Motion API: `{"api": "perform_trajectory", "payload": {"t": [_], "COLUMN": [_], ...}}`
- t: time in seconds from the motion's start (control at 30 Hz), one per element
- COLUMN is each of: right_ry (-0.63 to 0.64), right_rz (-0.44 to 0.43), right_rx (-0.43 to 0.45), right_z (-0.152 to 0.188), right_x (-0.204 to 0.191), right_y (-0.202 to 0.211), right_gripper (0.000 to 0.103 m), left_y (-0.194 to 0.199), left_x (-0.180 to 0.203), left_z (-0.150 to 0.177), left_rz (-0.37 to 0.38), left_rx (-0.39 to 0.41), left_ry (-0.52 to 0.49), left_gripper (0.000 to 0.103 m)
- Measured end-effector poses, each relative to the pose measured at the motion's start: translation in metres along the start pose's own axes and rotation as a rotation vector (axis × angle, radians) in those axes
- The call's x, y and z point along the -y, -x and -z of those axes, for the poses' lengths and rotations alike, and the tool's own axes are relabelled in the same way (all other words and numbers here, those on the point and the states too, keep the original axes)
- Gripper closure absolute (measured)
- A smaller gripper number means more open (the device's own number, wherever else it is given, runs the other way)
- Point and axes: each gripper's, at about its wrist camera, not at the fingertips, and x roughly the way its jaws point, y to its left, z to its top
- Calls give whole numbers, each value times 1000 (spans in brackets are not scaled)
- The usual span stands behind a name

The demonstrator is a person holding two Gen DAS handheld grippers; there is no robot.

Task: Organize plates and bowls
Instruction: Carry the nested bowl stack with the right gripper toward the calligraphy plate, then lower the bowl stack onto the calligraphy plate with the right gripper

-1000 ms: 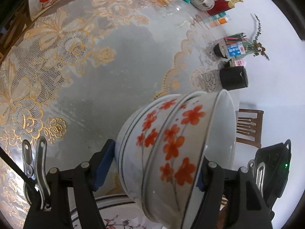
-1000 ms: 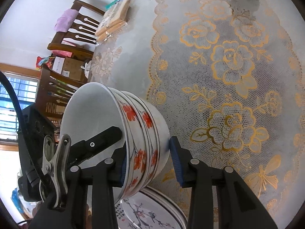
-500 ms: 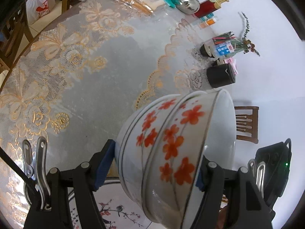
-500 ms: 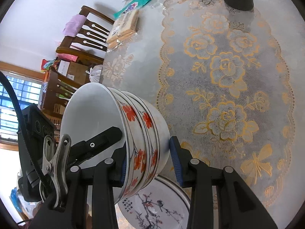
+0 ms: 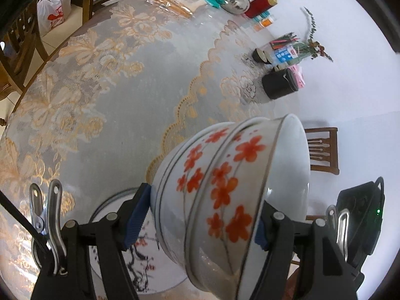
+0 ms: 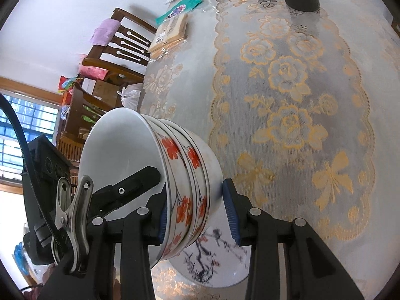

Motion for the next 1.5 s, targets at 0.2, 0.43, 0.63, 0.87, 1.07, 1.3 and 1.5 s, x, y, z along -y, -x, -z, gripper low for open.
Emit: {"api": "perform_trajectory", "payload": {"t": [0.2, 0.43, 0.63, 0.87, 1.07, 1.3, 1.5], "right_ry": [-2, -11, -8, -10, -10, -17, -28], "right_rz": [5, 7, 4, -1, 1, 5, 6], "right_rx": [5, -24, -33, -34, -34, -37, -41], "right_z": [26, 53, 66, 71, 76, 85, 92], "right_x": [-3, -1, -2, -2, -2, 2, 9], "right_y": [10, 6, 4, 4, 5, 7, 5], "right_gripper": [64, 65, 65, 65, 65, 65, 65], "left_y": [10, 14, 18, 23, 24, 22, 15], "left_x": [-5, -21, -28, -30, -30, -30, -31], "left_z": [22, 47, 57, 60, 66, 75, 79], "left_rz": [3, -8, -12, -20, -21, -19, -22], "left_rx": [-10, -42, -49, -51, -56, -69, -82], "left_ry": [-19, -9, -5, -7, -8, -16, -24], "left_gripper": [30, 30, 30, 30, 30, 29, 29]}}
